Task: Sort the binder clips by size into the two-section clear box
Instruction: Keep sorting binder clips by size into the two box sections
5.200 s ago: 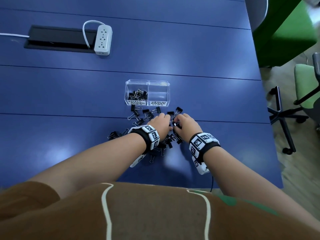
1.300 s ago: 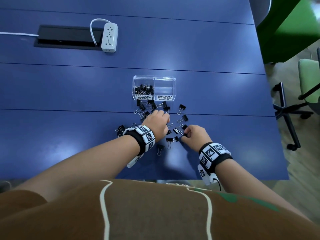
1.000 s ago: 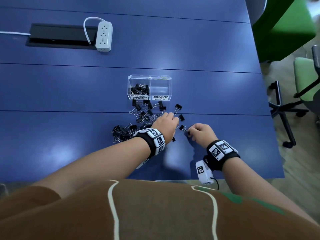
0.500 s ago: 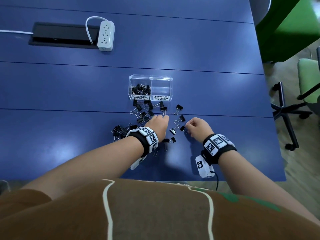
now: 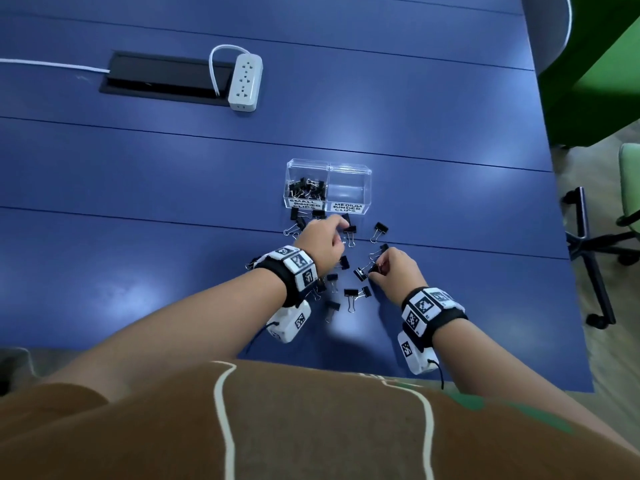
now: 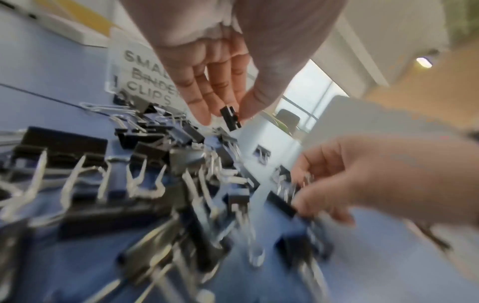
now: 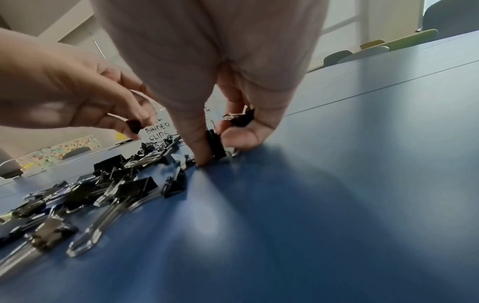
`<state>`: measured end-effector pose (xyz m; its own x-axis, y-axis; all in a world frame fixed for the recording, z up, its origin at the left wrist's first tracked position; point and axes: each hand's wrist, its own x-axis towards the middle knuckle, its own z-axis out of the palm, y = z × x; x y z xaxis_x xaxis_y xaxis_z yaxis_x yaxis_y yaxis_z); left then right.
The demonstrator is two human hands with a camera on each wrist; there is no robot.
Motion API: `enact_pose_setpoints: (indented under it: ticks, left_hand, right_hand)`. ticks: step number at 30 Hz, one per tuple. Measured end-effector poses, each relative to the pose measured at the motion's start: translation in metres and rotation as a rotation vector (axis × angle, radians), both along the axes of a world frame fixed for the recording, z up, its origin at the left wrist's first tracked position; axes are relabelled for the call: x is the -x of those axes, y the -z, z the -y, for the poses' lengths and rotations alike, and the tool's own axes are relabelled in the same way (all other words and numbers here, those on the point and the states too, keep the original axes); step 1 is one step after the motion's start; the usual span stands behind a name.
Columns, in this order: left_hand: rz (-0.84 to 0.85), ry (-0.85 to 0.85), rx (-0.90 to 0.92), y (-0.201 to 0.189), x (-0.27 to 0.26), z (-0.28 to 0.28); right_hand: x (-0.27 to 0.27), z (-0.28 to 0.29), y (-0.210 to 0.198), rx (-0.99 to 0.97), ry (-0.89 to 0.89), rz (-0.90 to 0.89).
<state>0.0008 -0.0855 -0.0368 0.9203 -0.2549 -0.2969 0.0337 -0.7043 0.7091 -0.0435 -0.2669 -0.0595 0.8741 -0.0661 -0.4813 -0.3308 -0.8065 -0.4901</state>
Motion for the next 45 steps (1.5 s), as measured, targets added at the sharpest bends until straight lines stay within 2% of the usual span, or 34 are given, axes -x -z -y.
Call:
enact_pose_setpoints:
  ticks: [5, 8, 12, 15, 19, 24, 28, 32, 35, 38, 41, 45]
  left_hand:
    - [-0.127, -0.391, 0.284, -0.020, -0.032, -0.017]
    - [-0.113, -0.470, 0.328, -0.026, -0.052, -0.028]
    - [-0.052, -0.416, 0.201, -0.025, -0.075, -0.041]
    - [-0.050, -0.335, 0.072, -0.024, -0.082, -0.049]
    - [0.051, -0.263, -0.028, -0.027, -0.070, -0.060]
    - [0.055, -0.194, -0.068, -0.017, -0.029, -0.079]
    - [-0.061, -0.072, -0.114, 0.002, 0.002, -0.097]
    - [-0.111, 0.131, -0.221, 0.009, 0.018, -0.112]
    - [-0.124, 0.270, -0.299, 0.011, 0.022, -0.115]
    - [-0.101, 0.287, -0.270, 0.013, 0.022, -0.112]
    - [-0.053, 0.245, -0.264, 0.012, 0.019, -0.106]
    - [-0.011, 0.215, -0.257, 0.008, 0.016, -0.099]
  right_hand:
    - [-0.005, -0.011, -0.001, -0.089, 0.019, -0.002]
    - [-0.013, -0.016, -0.006, -0.213, 0.100, -0.010]
    - [-0.043, -0.025, -0.031, -0.436, 0.218, -0.027]
    - [-0.076, -0.039, -0.050, -0.478, 0.248, 0.003]
    - [-0.117, -0.072, -0.064, -0.386, 0.151, 0.076]
    - [-0.142, -0.112, -0.065, -0.087, -0.124, 0.190]
    - [-0.137, -0.117, -0.063, -0.036, -0.261, 0.211]
    - [-0.110, -0.107, -0.065, -0.090, -0.216, 0.283]
    - [-0.072, -0.103, -0.058, -0.088, -0.326, 0.139]
    - [-0.038, -0.100, -0.044, -0.012, -0.473, -0.065]
    - [-0.029, -0.086, -0.029, 0.013, -0.397, -0.071]
    - [-0.033, -0.062, -0.030, -0.070, -0.212, 0.062]
